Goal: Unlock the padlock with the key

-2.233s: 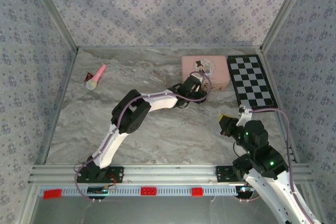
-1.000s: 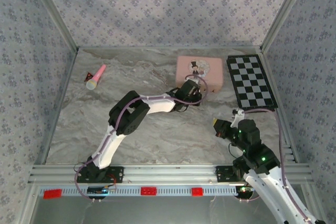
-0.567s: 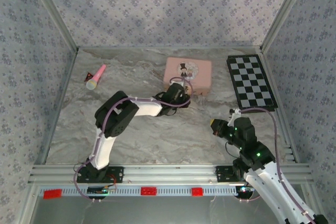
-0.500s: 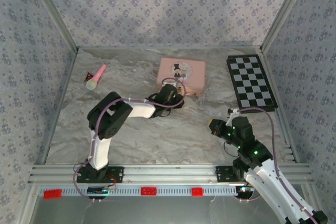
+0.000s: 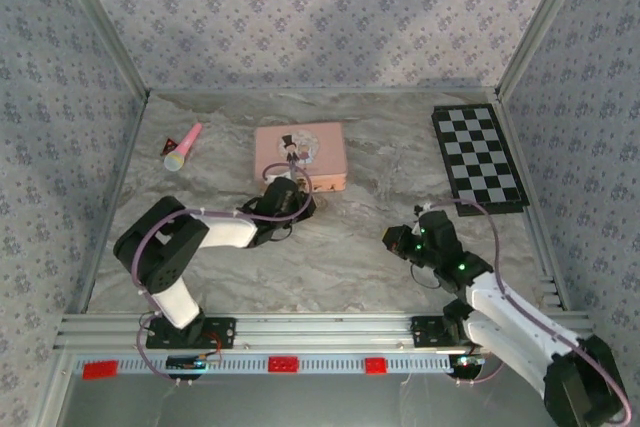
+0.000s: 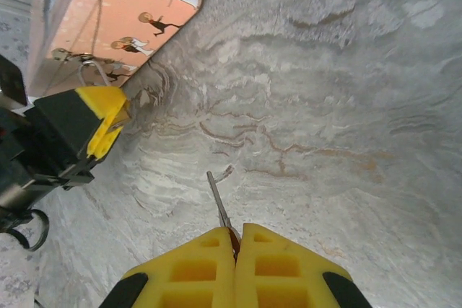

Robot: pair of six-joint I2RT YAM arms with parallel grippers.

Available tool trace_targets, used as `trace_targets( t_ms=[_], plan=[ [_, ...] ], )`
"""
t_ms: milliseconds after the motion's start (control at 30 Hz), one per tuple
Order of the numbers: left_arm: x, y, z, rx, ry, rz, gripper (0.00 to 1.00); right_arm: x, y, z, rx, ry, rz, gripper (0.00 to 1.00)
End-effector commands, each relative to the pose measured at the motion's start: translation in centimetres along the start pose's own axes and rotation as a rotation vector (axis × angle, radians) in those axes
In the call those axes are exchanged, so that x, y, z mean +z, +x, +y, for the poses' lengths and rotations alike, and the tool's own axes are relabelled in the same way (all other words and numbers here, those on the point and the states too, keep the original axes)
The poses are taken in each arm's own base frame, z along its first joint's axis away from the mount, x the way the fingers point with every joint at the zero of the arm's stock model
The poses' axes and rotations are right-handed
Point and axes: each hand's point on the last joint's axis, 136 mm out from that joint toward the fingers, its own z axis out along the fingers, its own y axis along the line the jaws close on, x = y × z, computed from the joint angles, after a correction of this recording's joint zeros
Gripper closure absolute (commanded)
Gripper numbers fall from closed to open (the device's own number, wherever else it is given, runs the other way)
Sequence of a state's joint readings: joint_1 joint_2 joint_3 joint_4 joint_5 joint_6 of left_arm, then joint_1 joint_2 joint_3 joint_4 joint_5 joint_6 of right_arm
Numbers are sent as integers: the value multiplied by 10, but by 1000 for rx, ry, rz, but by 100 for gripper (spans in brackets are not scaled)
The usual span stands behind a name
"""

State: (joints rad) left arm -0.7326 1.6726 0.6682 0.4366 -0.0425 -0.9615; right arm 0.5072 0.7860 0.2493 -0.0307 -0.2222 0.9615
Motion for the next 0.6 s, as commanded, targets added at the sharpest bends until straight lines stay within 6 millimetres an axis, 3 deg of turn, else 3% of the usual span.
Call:
trace_targets(
  t_ms=[0, 267, 567],
  plan=[
    [-18, -33, -28, -80, 111, -127, 95, 13, 2, 21, 28, -79, 25, 100],
    [-30, -24, -14, -203, 105, -115, 95, 51, 28, 49, 72, -140, 121, 100],
    [-34, -15, -13, -255, 142, -104, 96, 79, 38, 74, 151, -239, 176, 100]
  ],
)
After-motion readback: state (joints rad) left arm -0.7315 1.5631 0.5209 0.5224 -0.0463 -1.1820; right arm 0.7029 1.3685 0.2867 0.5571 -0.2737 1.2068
